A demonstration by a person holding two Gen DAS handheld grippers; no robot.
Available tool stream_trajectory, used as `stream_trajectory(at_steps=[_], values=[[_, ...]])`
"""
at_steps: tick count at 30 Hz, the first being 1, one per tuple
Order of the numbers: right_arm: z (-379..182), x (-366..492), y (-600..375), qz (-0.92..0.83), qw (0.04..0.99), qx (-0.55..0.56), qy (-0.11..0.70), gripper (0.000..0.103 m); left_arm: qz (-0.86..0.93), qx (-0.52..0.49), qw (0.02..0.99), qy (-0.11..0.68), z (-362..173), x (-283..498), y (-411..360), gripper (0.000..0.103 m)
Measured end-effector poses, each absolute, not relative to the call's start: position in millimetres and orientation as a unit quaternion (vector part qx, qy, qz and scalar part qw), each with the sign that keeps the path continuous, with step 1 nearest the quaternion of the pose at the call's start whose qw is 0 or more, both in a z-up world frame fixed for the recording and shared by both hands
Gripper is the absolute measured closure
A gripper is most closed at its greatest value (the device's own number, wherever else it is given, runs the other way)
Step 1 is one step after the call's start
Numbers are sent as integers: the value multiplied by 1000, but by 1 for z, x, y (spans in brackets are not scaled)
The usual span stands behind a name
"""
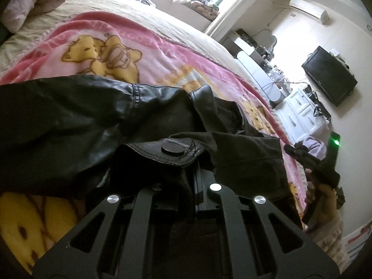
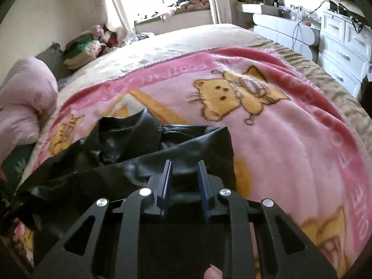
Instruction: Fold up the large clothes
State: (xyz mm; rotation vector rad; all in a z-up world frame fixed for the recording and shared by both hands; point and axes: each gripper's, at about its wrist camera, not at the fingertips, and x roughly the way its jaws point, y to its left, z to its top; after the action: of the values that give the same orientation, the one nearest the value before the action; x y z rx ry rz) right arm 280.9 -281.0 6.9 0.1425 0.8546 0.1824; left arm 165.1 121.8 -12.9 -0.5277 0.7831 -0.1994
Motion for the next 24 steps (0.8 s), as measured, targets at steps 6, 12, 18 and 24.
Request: stream_trajectory(at_steps=[6,12,18,24], values=[[-39,318,-291,22,885,33,464,86,-80,-232,883,400,-31,170,120,97],[-54,324,-306,25,881,50,470,86,-72,-241,874,416,-51,174,120,95],[-17,289,-297,80,895,57,436,65,-56,-243,881,403,-29,162,130,68],[5,236,-271,144,899,32,411,56,-27,-225,901,371,8,137,134,63]])
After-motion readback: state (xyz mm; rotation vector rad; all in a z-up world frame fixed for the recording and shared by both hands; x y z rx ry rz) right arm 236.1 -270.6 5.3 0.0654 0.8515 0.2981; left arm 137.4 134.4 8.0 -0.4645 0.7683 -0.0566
